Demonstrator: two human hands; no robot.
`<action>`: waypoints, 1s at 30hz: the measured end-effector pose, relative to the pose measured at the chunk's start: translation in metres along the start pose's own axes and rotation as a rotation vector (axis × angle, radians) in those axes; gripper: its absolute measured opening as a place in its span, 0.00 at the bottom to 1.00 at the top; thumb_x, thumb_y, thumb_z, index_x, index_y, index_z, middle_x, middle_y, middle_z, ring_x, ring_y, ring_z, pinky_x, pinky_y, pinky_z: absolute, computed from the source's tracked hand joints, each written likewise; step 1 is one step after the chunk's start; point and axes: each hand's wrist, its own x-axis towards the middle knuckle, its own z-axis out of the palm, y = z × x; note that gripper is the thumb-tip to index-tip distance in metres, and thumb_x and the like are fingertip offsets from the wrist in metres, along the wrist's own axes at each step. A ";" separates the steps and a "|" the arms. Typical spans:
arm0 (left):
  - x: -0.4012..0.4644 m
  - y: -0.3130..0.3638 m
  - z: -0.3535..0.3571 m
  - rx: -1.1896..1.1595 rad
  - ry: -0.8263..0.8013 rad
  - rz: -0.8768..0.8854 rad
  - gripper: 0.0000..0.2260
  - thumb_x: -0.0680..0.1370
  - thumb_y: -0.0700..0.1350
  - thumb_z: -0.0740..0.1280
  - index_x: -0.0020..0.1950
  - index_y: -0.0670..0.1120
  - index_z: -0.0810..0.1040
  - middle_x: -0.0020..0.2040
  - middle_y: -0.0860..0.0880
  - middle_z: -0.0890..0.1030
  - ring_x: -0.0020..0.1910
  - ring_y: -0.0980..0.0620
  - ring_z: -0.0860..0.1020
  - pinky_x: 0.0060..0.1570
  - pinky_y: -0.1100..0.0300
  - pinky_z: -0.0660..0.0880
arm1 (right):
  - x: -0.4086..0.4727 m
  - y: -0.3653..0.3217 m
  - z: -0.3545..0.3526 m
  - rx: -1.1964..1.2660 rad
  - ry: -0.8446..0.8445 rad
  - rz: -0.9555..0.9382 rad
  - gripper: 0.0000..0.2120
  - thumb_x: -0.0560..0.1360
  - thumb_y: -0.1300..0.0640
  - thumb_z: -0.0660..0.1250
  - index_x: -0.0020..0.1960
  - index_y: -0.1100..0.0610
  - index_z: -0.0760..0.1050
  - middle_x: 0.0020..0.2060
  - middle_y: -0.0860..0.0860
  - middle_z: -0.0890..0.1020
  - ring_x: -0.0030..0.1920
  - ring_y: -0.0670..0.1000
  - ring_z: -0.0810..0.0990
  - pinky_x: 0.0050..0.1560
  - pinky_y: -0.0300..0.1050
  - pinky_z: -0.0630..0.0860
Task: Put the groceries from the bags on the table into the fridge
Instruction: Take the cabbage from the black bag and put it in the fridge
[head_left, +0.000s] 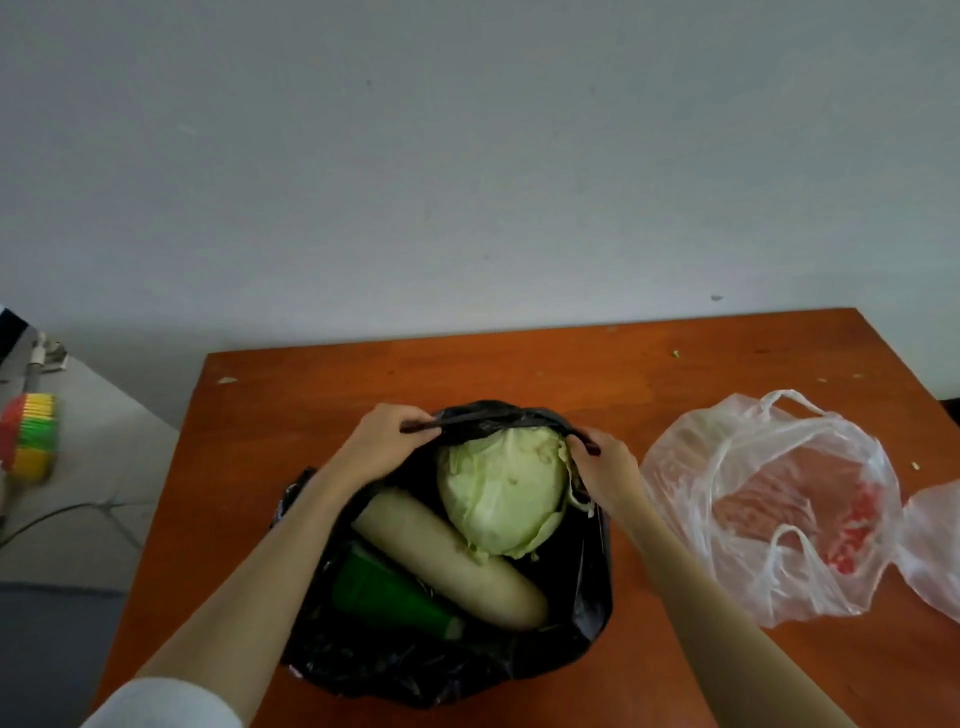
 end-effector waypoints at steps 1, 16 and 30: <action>0.009 0.001 -0.006 -0.142 -0.076 -0.087 0.04 0.76 0.43 0.68 0.46 0.47 0.82 0.46 0.48 0.82 0.50 0.50 0.79 0.51 0.59 0.71 | 0.005 0.002 -0.003 0.034 -0.031 0.022 0.13 0.80 0.52 0.59 0.58 0.57 0.75 0.44 0.53 0.79 0.42 0.54 0.77 0.41 0.45 0.72; 0.100 -0.010 0.001 -0.421 -0.192 -0.368 0.09 0.75 0.48 0.68 0.47 0.43 0.82 0.46 0.43 0.83 0.40 0.50 0.81 0.39 0.60 0.75 | 0.084 0.003 0.007 0.458 -0.210 0.561 0.12 0.79 0.58 0.61 0.56 0.65 0.78 0.44 0.59 0.81 0.43 0.57 0.80 0.42 0.46 0.75; 0.087 0.005 0.009 0.175 0.377 -0.137 0.09 0.76 0.49 0.65 0.56 0.51 0.77 0.57 0.49 0.74 0.62 0.45 0.67 0.60 0.49 0.62 | 0.039 -0.005 0.007 0.165 0.112 0.139 0.14 0.80 0.54 0.58 0.62 0.57 0.75 0.55 0.52 0.77 0.50 0.48 0.75 0.49 0.38 0.69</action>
